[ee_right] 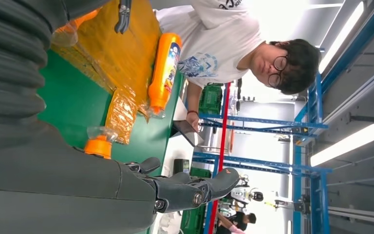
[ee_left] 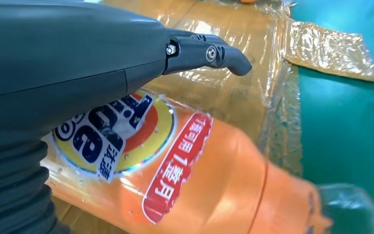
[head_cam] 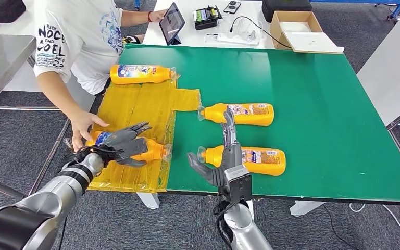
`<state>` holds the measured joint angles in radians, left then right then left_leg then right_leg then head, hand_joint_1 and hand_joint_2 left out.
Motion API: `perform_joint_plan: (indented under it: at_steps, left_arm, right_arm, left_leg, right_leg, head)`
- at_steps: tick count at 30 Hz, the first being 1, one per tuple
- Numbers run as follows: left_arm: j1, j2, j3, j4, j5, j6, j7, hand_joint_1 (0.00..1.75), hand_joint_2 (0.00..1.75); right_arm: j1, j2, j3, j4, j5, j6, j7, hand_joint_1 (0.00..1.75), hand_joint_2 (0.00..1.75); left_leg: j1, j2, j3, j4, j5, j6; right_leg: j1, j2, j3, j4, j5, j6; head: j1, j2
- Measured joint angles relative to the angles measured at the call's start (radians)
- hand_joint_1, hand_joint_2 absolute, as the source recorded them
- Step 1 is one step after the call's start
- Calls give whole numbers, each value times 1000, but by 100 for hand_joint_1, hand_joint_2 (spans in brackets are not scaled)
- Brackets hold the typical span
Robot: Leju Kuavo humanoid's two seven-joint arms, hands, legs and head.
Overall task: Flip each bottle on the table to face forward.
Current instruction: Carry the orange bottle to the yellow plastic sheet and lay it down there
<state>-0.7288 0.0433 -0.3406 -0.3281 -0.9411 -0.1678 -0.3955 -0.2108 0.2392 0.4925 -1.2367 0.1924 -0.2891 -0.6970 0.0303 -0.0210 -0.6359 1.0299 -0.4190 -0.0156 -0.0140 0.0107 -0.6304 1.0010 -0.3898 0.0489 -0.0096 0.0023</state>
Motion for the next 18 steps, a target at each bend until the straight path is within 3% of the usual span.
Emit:
perform_joint_plan:
  at_steps: [3,5,9,12,16,18]
  left_arm:
    - [-2,-4,37,0,83,-77,-33,0,0]
    - [6,-22,97,-7,240,-102,-85,0,0]
    - [42,-102,349,-60,680,-97,-114,0,0]
    - [46,-143,490,-100,835,-85,-107,0,0]
    - [61,-170,548,-156,870,59,-190,0,175]
    - [83,-183,554,-209,837,184,-246,0,175]
  right_arm:
    - [-7,2,0,9,2,3,0,0,175]
    - [-10,4,-1,16,12,-1,0,0,175]
    - [1,4,-3,26,47,-8,1,0,175]
    - [9,5,-6,34,65,-7,4,0,175]
    - [12,2,-11,43,109,-21,29,0,175]
    - [11,-9,-11,48,168,-36,74,0,175]
  left_leg:
    - [0,0,1,0,0,0]
    - [0,0,1,0,1,1]
    - [0,0,-4,1,2,2]
    - [0,1,-5,1,1,2]
    - [0,1,-6,1,1,2]
    - [0,1,-6,1,1,2]
  right_leg:
    - [0,0,0,0,0,0]
    - [0,0,0,0,0,0]
    - [0,0,-3,0,1,0]
    - [0,0,-5,0,1,1]
    - [0,0,-7,0,1,0]
    - [0,0,-7,0,1,0]
  head:
    - [0,0]
    - [0,0]
    - [1,0]
    - [0,0]
    - [0,0]
    - [0,0]
